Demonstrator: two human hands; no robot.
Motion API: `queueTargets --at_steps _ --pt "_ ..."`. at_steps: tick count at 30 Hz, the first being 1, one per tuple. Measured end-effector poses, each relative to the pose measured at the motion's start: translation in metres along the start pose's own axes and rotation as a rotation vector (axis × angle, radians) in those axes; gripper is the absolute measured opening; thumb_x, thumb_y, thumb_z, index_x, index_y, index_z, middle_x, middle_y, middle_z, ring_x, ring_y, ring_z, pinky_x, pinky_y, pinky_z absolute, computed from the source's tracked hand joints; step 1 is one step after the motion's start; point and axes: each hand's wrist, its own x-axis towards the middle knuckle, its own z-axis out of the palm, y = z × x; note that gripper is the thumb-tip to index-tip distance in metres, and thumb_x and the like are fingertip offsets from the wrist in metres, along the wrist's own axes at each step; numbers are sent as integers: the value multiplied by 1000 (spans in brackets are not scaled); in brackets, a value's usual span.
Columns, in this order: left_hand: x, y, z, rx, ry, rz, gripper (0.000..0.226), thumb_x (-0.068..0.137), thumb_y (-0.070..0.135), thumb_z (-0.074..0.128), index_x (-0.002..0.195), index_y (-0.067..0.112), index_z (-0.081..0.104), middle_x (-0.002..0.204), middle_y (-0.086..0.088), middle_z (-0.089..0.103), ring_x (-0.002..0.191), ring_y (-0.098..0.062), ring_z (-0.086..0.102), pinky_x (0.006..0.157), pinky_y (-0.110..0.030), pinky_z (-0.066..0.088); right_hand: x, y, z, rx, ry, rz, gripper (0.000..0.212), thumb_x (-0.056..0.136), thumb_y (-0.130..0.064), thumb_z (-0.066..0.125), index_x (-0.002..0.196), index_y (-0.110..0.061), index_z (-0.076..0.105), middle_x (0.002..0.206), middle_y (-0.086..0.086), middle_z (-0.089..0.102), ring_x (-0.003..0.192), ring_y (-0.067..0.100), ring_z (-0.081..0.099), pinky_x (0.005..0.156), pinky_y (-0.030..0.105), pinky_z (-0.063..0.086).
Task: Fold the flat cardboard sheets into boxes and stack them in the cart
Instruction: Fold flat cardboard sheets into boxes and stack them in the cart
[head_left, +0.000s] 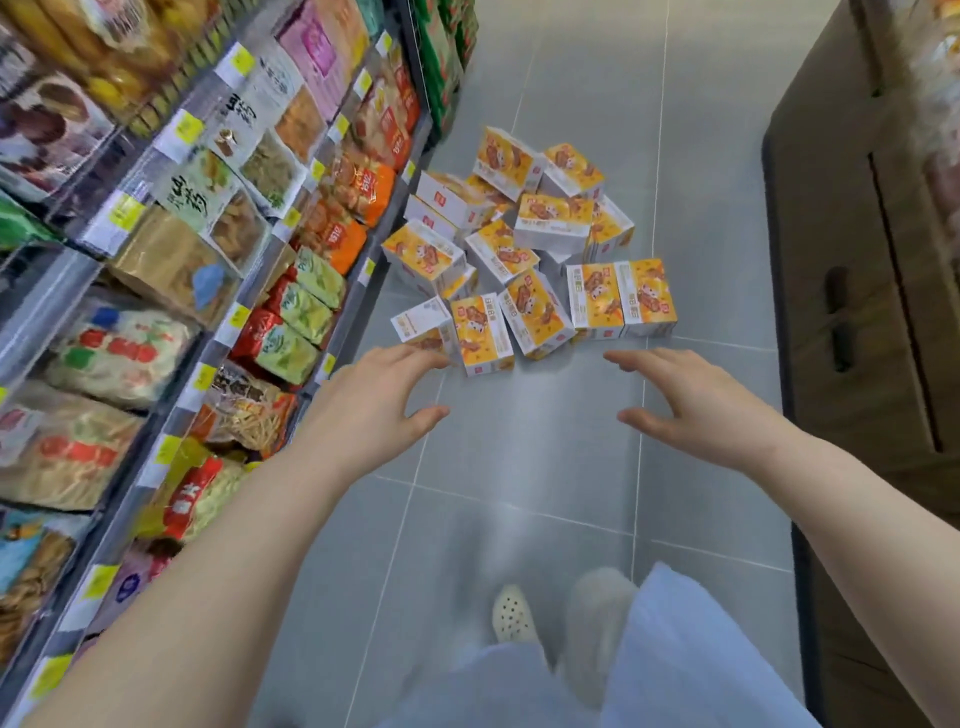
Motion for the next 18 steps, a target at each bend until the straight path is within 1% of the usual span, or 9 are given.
queueTargets --at_steps 3,5,8,12,14,18 --pt "32 -28 -11 -1 1 -26 47 87 36 53 132 28 40 134 6 46 126 -15 38 93 -30 37 47 -2 -15 -20 2 -33 60 88 -30 56 141 -26 28 141 0 42 131 19 35 106 35 32" --pt "60 -46 -18 8 2 -45 48 87 36 53 132 26 40 134 4 46 125 -17 39 95 -31 37 86 0 -28 -32 5 -68 60 87 -29 57 141 -25 30 139 1 44 129 21 37 104 33 31" --pt "112 -73 -30 27 7 -84 49 88 36 53 133 25 39 134 3 46 125 -18 39 97 -32 37 156 2 -47 -70 -19 -120 58 87 -30 57 140 -24 32 138 2 45 126 24 40 104 35 33" --pt "189 -107 -46 -5 41 -122 47 88 35 53 132 26 39 135 5 45 126 -16 37 97 -30 34 255 3 -77 -154 -50 -196 58 89 -31 54 141 -25 28 138 2 43 128 24 38 103 37 35" --pt "226 -118 -54 -14 10 -147 47 89 35 52 133 27 38 136 5 44 127 -15 36 97 -29 33 297 3 -91 -180 -80 -197 58 90 -31 53 142 -25 27 139 2 42 130 22 36 103 36 36" --pt "299 -152 -57 -55 8 -194 49 87 33 54 133 24 40 136 2 45 128 -18 35 98 -29 31 383 7 -103 -184 -153 -223 56 91 -31 51 142 -26 26 140 -1 41 130 20 34 103 33 31"
